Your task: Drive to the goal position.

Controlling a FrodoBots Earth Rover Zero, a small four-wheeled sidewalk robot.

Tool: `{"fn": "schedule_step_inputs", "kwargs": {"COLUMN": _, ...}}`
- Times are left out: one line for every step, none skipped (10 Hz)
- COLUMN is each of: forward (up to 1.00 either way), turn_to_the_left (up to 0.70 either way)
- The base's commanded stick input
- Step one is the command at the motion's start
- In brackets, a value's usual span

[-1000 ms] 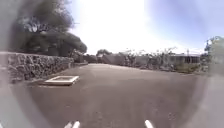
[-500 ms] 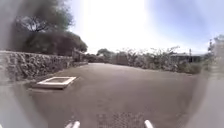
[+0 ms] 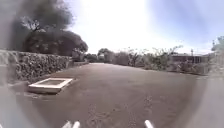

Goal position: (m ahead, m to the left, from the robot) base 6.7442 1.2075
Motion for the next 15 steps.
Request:
{"fn": "schedule_step_inputs", "kwargs": {"forward": 0.85, "turn_to_the_left": 0.00}}
{"fn": "schedule_step_inputs", "kwargs": {"forward": 0.85, "turn_to_the_left": 0.00}}
{"fn": "schedule_step_inputs", "kwargs": {"forward": 0.85, "turn_to_the_left": 0.00}}
{"fn": "schedule_step_inputs", "kwargs": {"forward": 0.85, "turn_to_the_left": 0.00}}
{"fn": "schedule_step_inputs", "kwargs": {"forward": 0.85, "turn_to_the_left": 0.00}}
{"fn": "schedule_step_inputs", "kwargs": {"forward": 0.85, "turn_to_the_left": 0.00}}
{"fn": "schedule_step_inputs", "kwargs": {"forward": 0.85, "turn_to_the_left": 0.00}}
{"fn": "schedule_step_inputs", "kwargs": {"forward": 0.85, "turn_to_the_left": 0.00}}
{"fn": "schedule_step_inputs", "kwargs": {"forward": 0.85, "turn_to_the_left": 0.00}}
{"fn": "schedule_step_inputs", "kwargs": {"forward": 0.85, "turn_to_the_left": 0.00}}
{"fn": "schedule_step_inputs", "kwargs": {"forward": 0.85, "turn_to_the_left": 0.00}}
{"fn": "schedule_step_inputs", "kwargs": {"forward": 0.85, "turn_to_the_left": 0.00}}
{"fn": "schedule_step_inputs", "kwargs": {"forward": 0.85, "turn_to_the_left": 0.00}}
{"fn": "schedule_step_inputs", "kwargs": {"forward": 0.85, "turn_to_the_left": 0.00}}
{"fn": "schedule_step_inputs", "kwargs": {"forward": 0.85, "turn_to_the_left": 0.00}}
